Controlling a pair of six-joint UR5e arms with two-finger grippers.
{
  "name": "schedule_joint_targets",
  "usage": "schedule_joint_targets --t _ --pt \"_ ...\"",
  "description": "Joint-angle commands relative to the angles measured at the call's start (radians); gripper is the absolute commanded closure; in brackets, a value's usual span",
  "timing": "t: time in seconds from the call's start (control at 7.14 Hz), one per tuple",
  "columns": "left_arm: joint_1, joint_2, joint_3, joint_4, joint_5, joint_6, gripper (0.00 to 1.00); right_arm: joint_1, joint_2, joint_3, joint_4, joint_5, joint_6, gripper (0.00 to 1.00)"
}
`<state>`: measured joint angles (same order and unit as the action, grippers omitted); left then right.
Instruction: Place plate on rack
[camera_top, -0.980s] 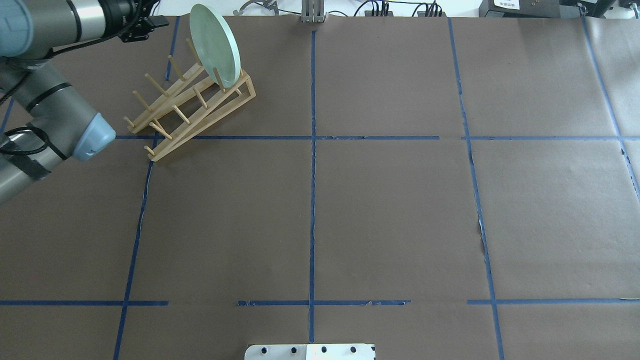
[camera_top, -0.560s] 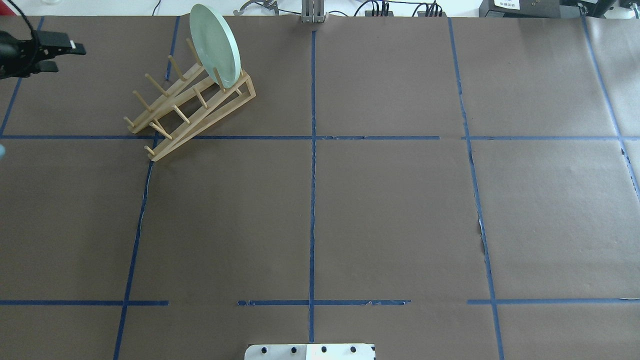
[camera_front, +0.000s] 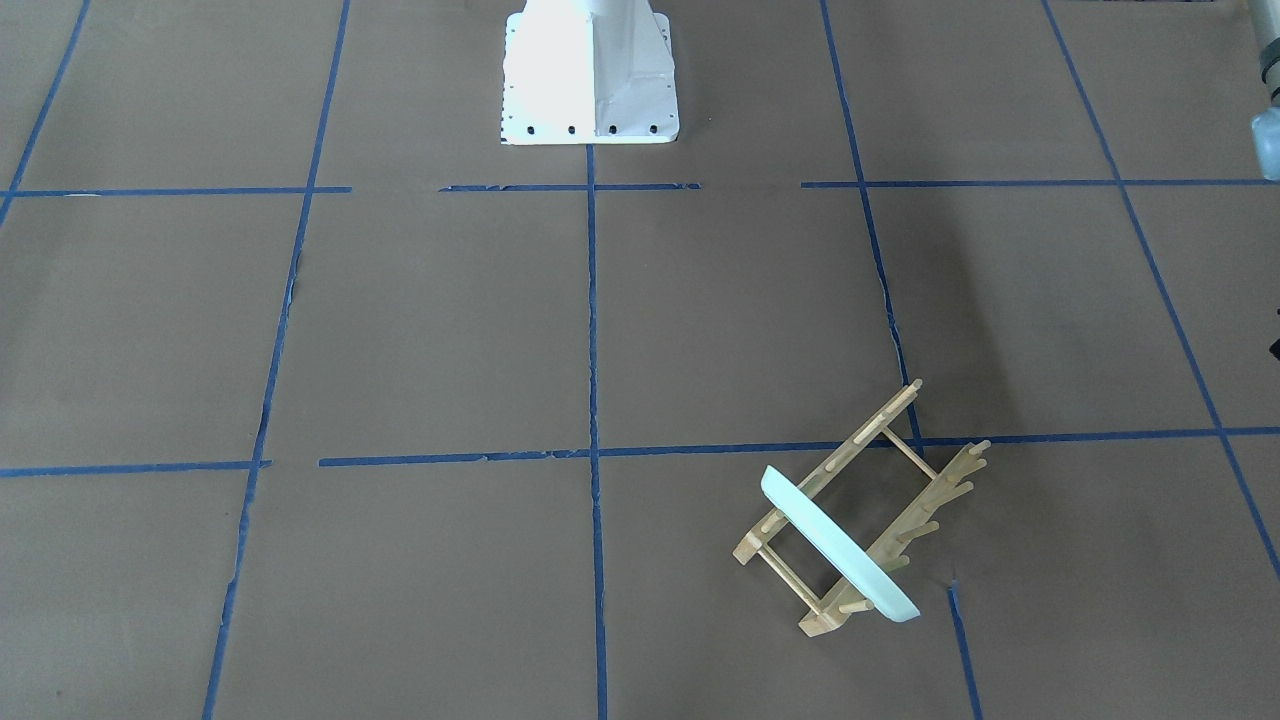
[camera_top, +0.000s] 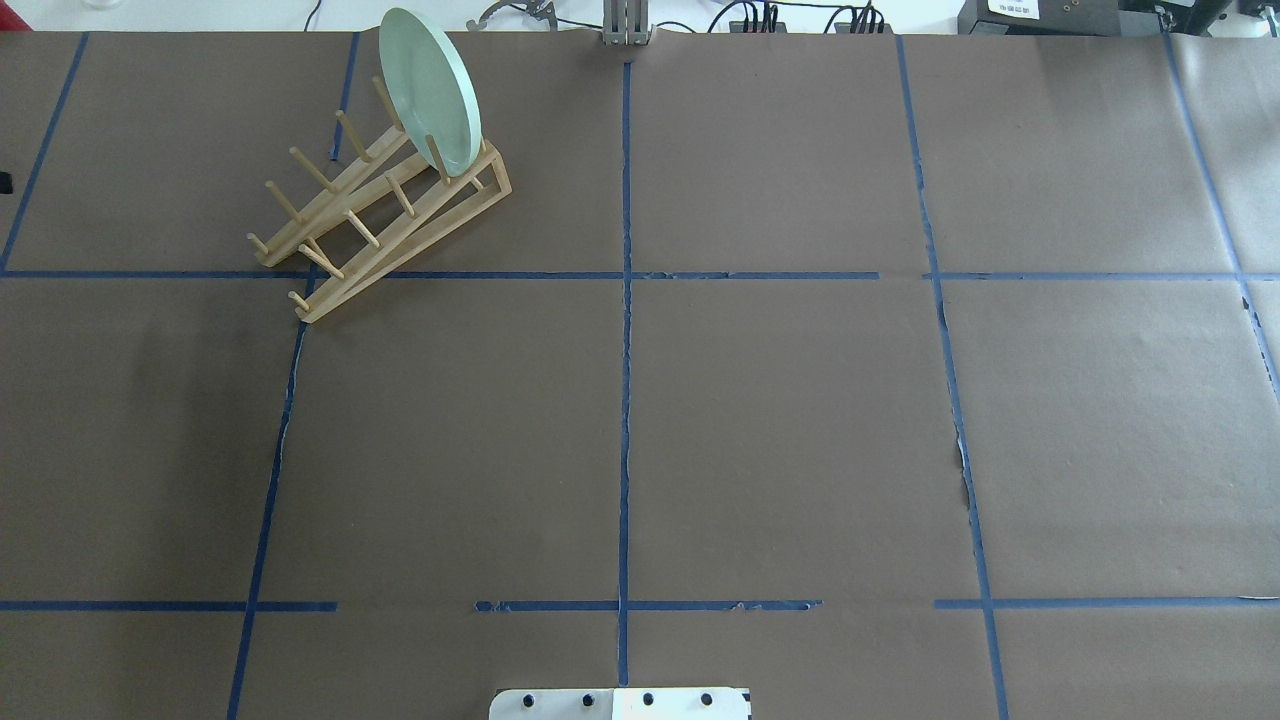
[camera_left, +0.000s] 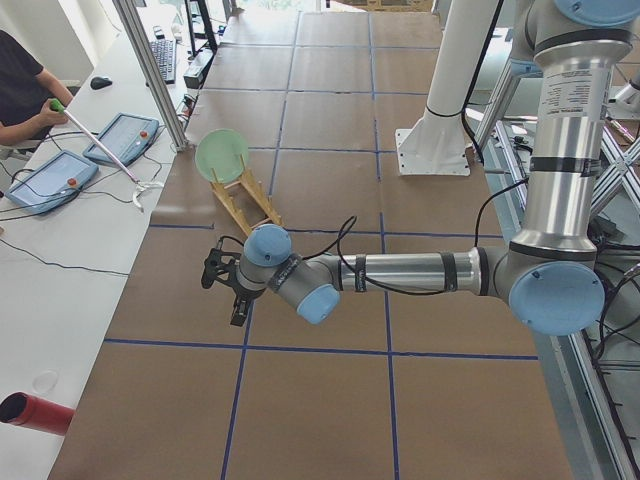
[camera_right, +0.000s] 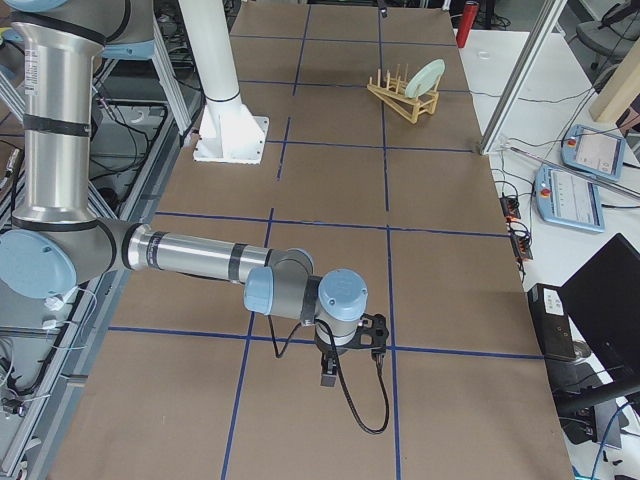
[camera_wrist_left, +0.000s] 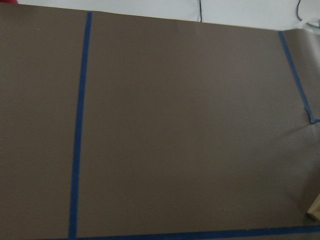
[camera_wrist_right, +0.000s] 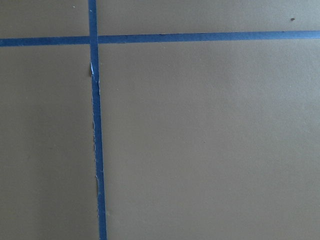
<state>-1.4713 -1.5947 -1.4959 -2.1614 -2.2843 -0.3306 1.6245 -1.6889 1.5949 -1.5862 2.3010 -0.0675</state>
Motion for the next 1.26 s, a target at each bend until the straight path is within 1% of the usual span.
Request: schedule_joint_targets --t 0.0,0.14,0.28,0.42,0.56,0.84,1.12 --pt "-0.146 0.004 -0.148 0.460 -0.007 0.305 0.00 0.000 0.000 0.000 0.000 0.000 0.000 0.00" --pt "-0.165 0.012 -0.171 0.533 -0.012 0.327 0.00 0.000 0.000 0.000 0.000 0.000 0.000 0.00" --pt "-0.168 0.024 -0.172 0.588 -0.041 0.328 0.00 0.000 0.000 -0.001 0.000 0.000 0.000 0.00" --pt "-0.169 0.032 -0.179 0.627 -0.099 0.329 0.00 0.000 0.000 0.000 0.000 0.000 0.000 0.00" --pt "-0.167 0.059 -0.181 0.621 -0.104 0.329 0.00 0.000 0.000 -0.001 0.000 0.000 0.000 0.00" --pt "-0.167 0.171 -0.230 0.615 -0.103 0.329 0.00 0.000 0.000 0.000 0.000 0.000 0.000 0.00" --pt "-0.169 0.226 -0.268 0.615 -0.104 0.332 0.00 0.000 0.000 -0.001 0.000 0.000 0.000 0.00"
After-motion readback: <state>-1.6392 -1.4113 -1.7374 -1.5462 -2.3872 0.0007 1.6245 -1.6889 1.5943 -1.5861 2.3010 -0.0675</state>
